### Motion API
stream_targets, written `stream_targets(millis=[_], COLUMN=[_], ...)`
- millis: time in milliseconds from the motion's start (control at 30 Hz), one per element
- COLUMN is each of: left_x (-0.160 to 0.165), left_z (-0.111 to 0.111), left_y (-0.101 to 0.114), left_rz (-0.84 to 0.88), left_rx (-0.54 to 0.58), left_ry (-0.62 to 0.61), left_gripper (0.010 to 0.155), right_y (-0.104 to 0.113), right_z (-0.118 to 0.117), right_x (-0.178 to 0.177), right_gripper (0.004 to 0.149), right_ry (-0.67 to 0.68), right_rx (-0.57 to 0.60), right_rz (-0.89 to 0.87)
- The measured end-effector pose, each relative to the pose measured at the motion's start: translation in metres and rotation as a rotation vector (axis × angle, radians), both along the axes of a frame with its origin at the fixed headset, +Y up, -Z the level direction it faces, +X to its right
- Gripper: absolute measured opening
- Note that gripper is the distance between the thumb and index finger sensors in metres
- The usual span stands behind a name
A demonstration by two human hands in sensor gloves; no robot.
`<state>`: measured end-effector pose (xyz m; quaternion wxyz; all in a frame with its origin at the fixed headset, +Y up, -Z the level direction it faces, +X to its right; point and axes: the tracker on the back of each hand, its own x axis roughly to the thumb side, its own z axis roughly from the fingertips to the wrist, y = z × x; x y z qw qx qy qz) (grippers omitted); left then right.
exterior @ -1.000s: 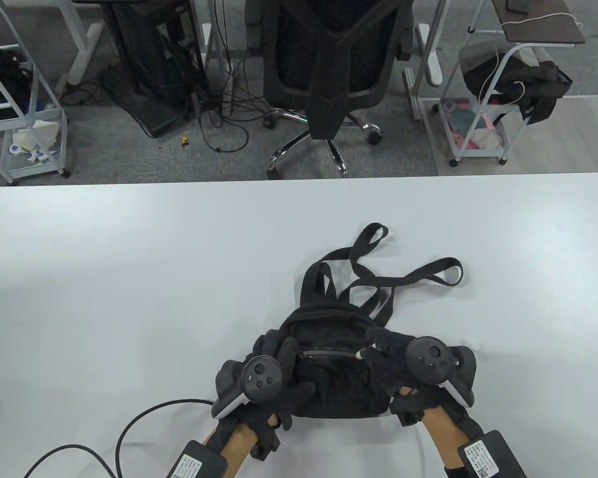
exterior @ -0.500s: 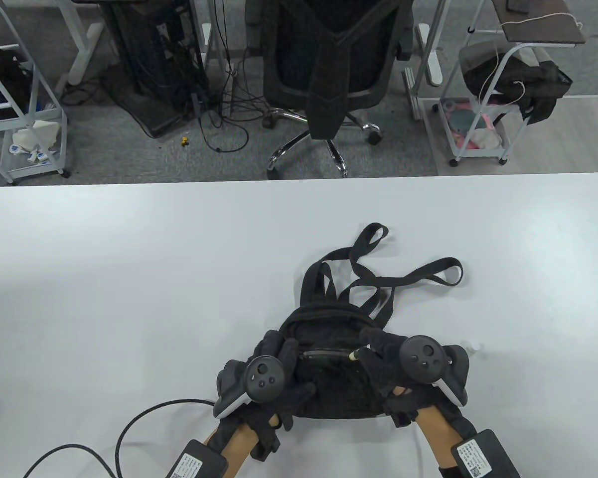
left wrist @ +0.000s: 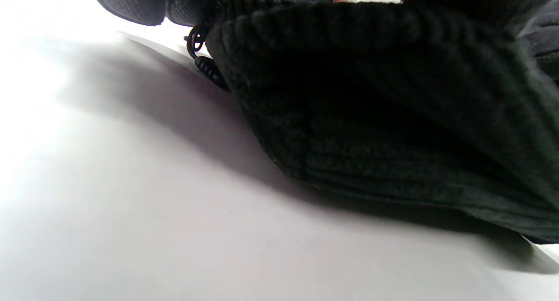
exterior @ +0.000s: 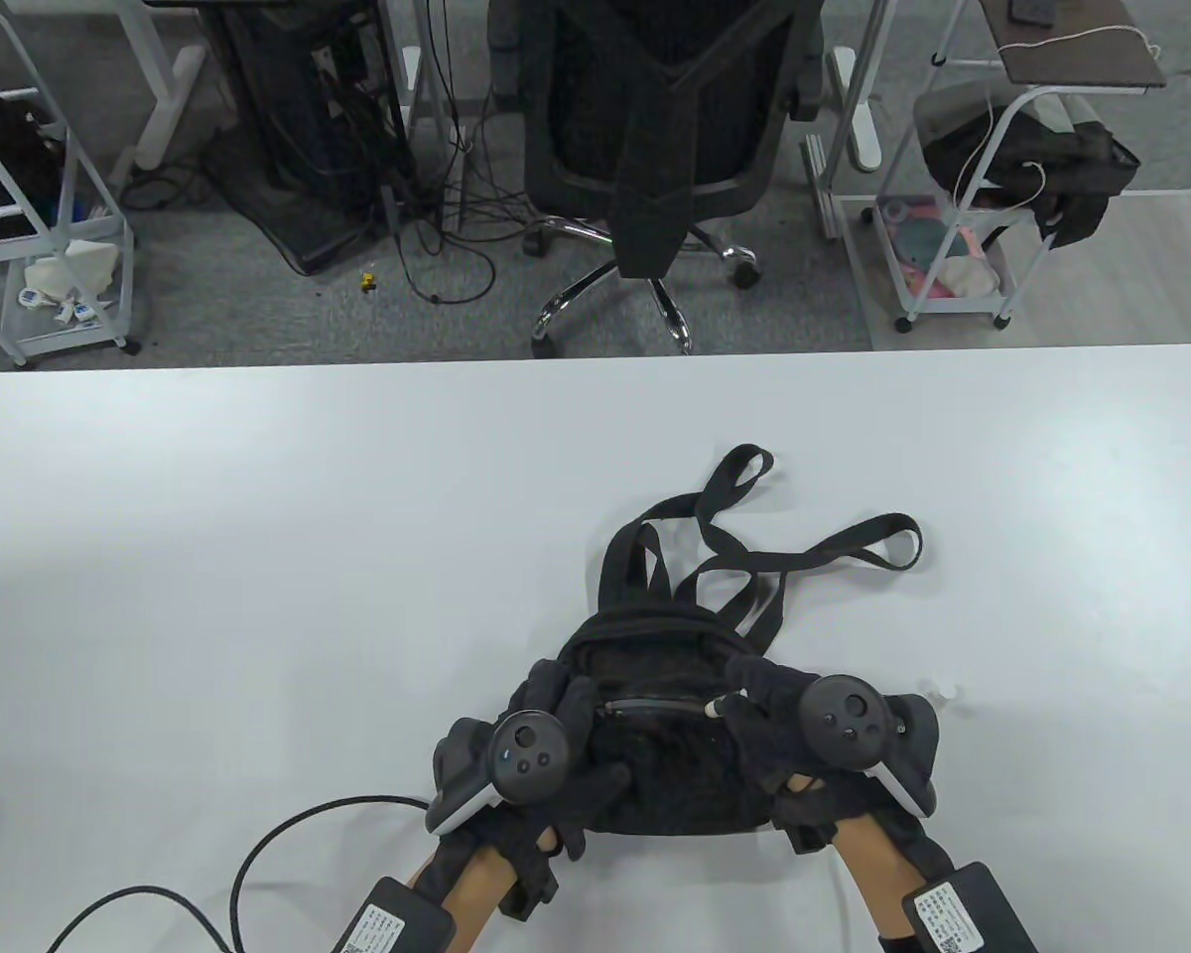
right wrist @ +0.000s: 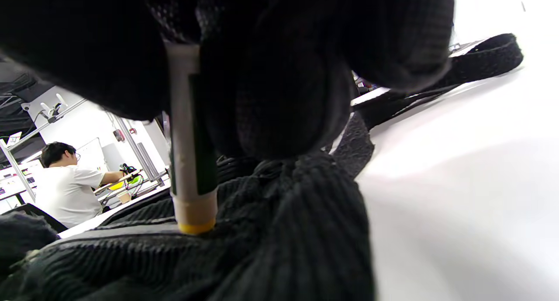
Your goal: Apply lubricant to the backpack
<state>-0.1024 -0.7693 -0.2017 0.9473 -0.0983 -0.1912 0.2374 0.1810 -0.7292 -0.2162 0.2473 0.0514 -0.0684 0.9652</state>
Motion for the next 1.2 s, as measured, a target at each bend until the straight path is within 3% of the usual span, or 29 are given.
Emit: stream_targets(millis=[167,433,633,867,1200], left_x=[-0.001,-0.002,-0.006,-0.005,-0.007], left_z=[0.0,-0.001,-0.004,-0.004,-0.002], left_y=[0.0,0.0,0.001,0.001,0.003], left_rz=[0.012,0.028,0.065,0.054,0.076], left_rx=[0.0,0.002,0.004,0.004,0.025], left_ry=[0.005,0.01,0.027,0.021,0.026], left_gripper=[0.089,0.088,0.085,0.085,0.083], right_y=[0.0,0.0,0.002,0.002,0.004], right_z=[-0.003,-0.001,-0.005,-0.003,-0.004], right_x=[-0.01,0.001,-0.012,0.0,-0.009], right_gripper=[0.042,0.041,0.042,0.041,0.041], right_ry=[0.021,-0.001,0.027,-0.007,0.011], right_rx=[-0.013,-0.016,-0.022,-0.019,-0.025], right_rz=[-0.059,-0.012,-0.04,0.003,0.008])
